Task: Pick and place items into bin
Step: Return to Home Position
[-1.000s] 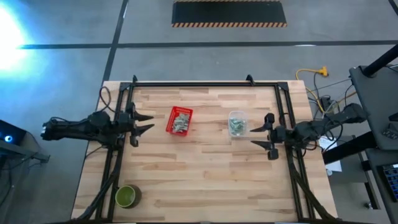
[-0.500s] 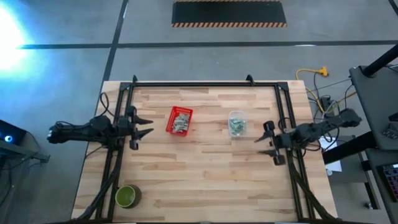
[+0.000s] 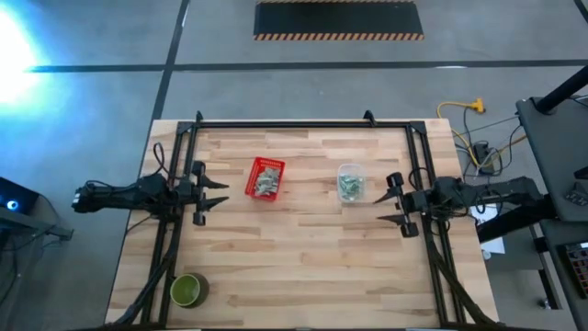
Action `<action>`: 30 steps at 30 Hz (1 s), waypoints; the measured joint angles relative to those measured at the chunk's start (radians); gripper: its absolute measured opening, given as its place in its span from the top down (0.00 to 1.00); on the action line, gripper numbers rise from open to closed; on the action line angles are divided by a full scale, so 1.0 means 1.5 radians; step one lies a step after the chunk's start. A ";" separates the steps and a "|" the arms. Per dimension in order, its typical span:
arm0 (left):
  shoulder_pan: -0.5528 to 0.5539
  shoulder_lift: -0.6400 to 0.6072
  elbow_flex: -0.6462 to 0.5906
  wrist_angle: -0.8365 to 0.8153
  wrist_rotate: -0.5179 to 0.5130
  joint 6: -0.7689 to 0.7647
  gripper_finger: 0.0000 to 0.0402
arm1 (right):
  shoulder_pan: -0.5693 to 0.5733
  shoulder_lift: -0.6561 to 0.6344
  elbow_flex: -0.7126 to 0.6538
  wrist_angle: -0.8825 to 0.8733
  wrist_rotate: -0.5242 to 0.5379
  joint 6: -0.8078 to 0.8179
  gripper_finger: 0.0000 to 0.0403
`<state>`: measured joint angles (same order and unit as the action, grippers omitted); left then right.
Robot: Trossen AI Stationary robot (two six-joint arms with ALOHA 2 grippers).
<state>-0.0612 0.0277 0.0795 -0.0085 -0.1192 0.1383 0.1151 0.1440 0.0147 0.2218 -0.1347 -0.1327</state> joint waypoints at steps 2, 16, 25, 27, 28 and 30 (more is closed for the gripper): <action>0.000 0.000 -0.001 0.001 0.001 0.001 0.66 | -0.013 0.000 -0.002 0.001 -0.004 0.001 0.52; 0.000 0.000 -0.011 0.001 -0.001 0.018 0.66 | -0.039 -0.001 -0.004 -0.012 0.054 -0.030 0.52; 0.000 0.000 -0.009 0.001 -0.107 -0.016 0.66 | -0.101 -0.028 -0.004 -0.025 0.107 0.034 0.52; 0.000 0.000 -0.016 0.000 -0.116 -0.025 0.66 | -0.105 -0.031 -0.004 -0.037 0.109 0.040 0.52; 0.000 0.000 -0.021 -0.001 -0.116 -0.031 0.66 | -0.106 -0.031 -0.004 -0.040 0.109 0.043 0.52; 0.000 0.000 -0.029 0.000 -0.116 -0.037 0.66 | -0.106 -0.035 -0.004 -0.044 0.109 0.045 0.52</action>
<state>-0.0608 0.0273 0.0354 -0.0079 -0.2930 0.0831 -0.0433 0.0921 0.0090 0.1562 0.0292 -0.0646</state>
